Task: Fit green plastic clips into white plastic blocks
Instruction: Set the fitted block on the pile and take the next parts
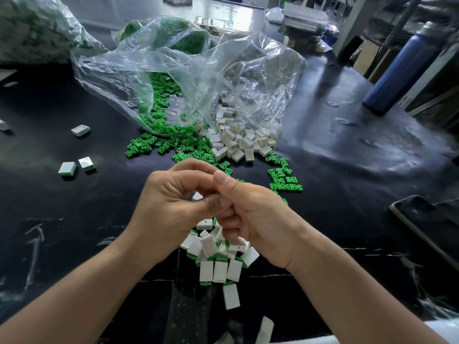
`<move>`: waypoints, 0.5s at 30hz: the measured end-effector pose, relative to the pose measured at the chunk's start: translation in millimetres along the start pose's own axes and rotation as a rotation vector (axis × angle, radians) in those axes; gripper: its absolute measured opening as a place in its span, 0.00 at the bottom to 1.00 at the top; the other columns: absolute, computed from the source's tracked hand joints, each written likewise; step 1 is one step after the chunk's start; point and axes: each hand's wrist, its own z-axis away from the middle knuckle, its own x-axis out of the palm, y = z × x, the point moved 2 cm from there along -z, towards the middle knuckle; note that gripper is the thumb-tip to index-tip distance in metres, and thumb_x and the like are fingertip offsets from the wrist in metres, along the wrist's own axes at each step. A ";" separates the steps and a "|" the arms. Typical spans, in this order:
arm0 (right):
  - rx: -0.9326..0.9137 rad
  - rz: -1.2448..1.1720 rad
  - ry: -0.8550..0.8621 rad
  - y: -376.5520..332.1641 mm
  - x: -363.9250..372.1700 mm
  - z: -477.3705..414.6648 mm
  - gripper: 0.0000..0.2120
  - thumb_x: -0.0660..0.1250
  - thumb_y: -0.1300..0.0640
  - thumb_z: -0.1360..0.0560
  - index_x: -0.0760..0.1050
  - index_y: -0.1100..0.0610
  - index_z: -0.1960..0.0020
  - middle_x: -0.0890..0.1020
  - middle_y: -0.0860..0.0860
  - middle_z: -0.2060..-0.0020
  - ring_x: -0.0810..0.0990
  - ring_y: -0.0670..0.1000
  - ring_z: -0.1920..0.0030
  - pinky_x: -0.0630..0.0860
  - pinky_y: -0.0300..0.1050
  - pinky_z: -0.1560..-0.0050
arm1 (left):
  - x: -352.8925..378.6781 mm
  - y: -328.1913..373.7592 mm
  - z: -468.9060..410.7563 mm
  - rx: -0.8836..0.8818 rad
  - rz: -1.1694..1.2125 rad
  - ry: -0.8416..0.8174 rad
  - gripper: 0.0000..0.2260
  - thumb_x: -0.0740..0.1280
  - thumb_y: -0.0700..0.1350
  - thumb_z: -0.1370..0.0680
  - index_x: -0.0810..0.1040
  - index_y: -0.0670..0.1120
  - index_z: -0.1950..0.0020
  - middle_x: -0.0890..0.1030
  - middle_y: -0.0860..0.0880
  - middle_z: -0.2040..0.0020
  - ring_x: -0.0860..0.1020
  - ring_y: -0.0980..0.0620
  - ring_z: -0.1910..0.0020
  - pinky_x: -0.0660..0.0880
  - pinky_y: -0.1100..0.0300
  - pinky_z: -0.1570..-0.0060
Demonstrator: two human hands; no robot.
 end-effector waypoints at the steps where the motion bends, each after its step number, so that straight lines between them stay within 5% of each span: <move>1: -0.005 -0.005 -0.007 0.2 0.3 0.2 0.14 0.57 0.46 0.23 0.67 0.56 0.59 0.63 0.44 0.77 0.61 0.43 0.75 0.62 0.33 0.75 | -0.2 0.1 0.4 0.007 0.006 0.000 0.08 0.74 0.45 0.40 0.84 0.45 0.62 0.79 0.52 0.61 0.78 0.51 0.60 0.76 0.61 0.61; 7: -0.009 -0.036 -0.148 -3.4 -2.5 -0.9 0.25 0.55 0.47 0.23 0.68 0.69 0.41 0.62 0.47 0.72 0.60 0.44 0.72 0.60 0.35 0.72 | 0.0 0.6 0.1 0.000 0.047 0.004 0.08 0.76 0.38 0.41 0.84 0.44 0.63 0.80 0.50 0.60 0.79 0.46 0.63 0.78 0.56 0.64; 15: -0.019 0.128 -0.120 -5.6 -7.0 4.1 0.19 0.56 0.39 0.34 0.67 0.55 0.65 0.66 0.46 0.73 0.62 0.45 0.72 0.62 0.37 0.70 | -0.2 2.6 0.6 0.006 -0.030 0.008 0.10 0.76 0.39 0.40 0.83 0.44 0.60 0.80 0.50 0.60 0.80 0.47 0.61 0.78 0.54 0.60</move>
